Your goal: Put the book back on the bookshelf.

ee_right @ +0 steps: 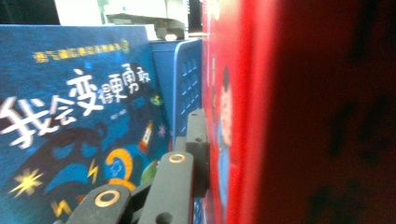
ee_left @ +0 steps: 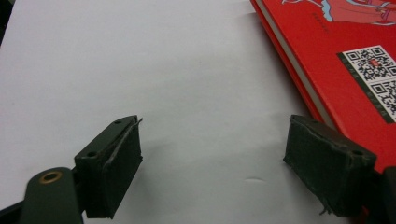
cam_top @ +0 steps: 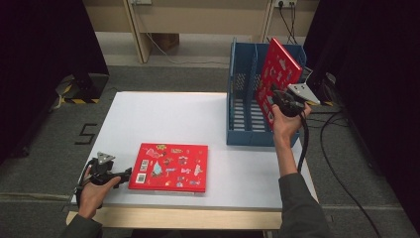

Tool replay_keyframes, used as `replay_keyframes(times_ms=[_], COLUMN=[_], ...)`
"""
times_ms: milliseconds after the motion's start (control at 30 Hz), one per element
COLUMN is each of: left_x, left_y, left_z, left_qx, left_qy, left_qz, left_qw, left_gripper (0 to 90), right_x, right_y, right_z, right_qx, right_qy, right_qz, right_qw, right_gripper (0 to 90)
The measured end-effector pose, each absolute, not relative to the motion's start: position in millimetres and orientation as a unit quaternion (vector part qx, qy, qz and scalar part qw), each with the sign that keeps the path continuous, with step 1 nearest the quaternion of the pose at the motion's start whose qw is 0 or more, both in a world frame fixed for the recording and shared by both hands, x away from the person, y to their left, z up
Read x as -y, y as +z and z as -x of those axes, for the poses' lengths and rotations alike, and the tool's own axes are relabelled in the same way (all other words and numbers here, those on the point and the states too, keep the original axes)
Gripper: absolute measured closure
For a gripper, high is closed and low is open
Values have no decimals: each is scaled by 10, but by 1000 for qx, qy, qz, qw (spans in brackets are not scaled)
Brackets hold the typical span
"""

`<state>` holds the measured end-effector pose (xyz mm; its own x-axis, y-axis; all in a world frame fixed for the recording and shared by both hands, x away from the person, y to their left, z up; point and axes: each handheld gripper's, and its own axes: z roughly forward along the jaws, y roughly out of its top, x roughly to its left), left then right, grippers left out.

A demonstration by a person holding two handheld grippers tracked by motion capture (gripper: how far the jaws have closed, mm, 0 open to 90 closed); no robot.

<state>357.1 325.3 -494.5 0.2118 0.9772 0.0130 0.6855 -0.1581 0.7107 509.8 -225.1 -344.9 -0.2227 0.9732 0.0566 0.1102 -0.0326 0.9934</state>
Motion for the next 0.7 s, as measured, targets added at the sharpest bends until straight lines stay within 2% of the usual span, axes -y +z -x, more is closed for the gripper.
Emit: replay_keyframes(times_ms=[700], left_x=[-3246], left_y=[-4938], left_z=[-3567], left_qx=[-577], left_qy=[245], left_qz=[-719], left_qw=[299], left_gripper=[177], right_x=[1894], right_y=[-3732], right_z=[-5629], right_qx=[-573], right_qy=[497], right_qz=[-514], right_qw=[401], right_gripper=[794])
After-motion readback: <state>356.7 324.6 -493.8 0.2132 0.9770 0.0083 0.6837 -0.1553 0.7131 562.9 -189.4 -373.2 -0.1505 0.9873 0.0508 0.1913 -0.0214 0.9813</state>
